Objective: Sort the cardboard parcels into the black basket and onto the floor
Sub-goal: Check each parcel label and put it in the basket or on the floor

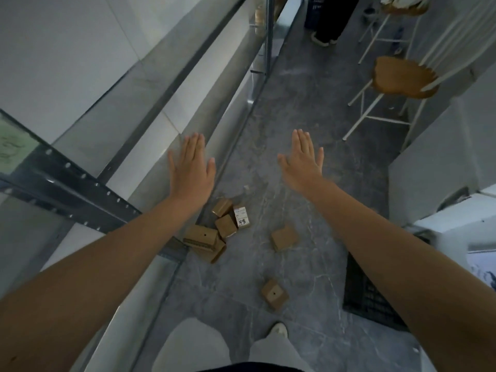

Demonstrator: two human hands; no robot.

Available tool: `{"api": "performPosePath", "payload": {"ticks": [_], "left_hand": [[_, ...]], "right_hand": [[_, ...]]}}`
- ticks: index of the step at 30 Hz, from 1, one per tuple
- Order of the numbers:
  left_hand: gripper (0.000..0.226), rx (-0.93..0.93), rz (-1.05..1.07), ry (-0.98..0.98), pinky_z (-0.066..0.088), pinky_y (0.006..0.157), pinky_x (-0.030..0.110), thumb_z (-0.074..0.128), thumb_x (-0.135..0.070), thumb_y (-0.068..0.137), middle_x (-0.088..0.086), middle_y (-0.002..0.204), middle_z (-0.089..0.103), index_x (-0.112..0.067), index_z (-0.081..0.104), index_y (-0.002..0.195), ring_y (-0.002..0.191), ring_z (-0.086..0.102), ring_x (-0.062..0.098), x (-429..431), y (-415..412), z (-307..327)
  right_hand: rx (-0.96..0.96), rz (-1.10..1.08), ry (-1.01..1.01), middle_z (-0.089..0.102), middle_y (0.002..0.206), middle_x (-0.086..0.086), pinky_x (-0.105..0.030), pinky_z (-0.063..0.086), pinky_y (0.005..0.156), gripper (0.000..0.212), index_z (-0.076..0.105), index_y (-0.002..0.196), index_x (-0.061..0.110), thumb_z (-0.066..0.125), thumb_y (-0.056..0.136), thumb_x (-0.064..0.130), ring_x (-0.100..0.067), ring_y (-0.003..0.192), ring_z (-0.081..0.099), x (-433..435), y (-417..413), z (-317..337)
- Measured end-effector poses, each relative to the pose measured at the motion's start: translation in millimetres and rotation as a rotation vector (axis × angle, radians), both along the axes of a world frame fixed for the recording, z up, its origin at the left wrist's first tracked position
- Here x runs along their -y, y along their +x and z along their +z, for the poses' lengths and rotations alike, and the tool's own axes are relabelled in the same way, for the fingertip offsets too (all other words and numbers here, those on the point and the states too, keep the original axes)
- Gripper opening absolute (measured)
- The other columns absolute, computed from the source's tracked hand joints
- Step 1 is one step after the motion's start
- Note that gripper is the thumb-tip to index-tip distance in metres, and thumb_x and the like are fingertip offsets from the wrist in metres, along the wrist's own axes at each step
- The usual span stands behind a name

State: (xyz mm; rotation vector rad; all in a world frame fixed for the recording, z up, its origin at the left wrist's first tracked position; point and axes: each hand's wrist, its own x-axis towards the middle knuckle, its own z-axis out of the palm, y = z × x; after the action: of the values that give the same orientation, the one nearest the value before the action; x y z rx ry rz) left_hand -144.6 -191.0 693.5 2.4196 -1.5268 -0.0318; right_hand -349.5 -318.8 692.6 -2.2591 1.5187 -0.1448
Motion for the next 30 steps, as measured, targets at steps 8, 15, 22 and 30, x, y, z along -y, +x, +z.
{"api": "performPosePath", "payload": {"ticks": [8,15,22,30], "left_hand": [[0.057,-0.073,0.116,0.074,-0.002,0.12,0.05,0.03,-0.032,0.105,0.003,0.164,0.01,-0.013,0.013,0.156,0.152,0.002,0.017,4,76,-46],[0.052,-0.425,0.08,0.342,0.029,0.114,0.042,0.037,-0.027,0.104,0.015,0.155,0.031,-0.004,0.028,0.15,0.14,0.032,0.031,26,157,-132],[0.032,-0.589,0.192,0.52,0.045,0.095,0.049,0.039,-0.018,0.099,0.024,0.123,0.052,0.004,0.047,0.121,0.111,0.053,0.039,45,202,-252],[0.048,-0.689,0.395,0.552,0.031,0.108,0.034,0.038,-0.018,0.103,0.014,0.151,0.038,-0.007,0.032,0.149,0.136,0.04,0.029,56,214,-448]], "right_hand": [[0.029,0.144,0.083,-0.009,0.165,0.0,-0.048,-0.01,0.12,0.068,-0.005,0.157,0.012,0.03,0.103,0.036,-0.013,0.151,-0.013,5,99,-42],[0.048,0.037,0.232,-0.007,0.165,0.002,-0.047,-0.01,0.12,0.067,-0.003,0.157,0.014,0.03,0.103,0.036,-0.011,0.15,-0.013,12,183,-112],[0.013,-0.004,0.365,-0.006,0.165,0.003,-0.045,-0.009,0.121,0.067,-0.003,0.157,0.016,0.032,0.104,0.035,-0.011,0.15,-0.013,15,246,-209],[-0.061,0.024,0.504,0.009,0.164,-0.004,-0.047,0.006,0.122,0.062,0.01,0.156,0.012,0.035,0.102,0.031,-0.018,0.151,0.004,-2,266,-421]]}}
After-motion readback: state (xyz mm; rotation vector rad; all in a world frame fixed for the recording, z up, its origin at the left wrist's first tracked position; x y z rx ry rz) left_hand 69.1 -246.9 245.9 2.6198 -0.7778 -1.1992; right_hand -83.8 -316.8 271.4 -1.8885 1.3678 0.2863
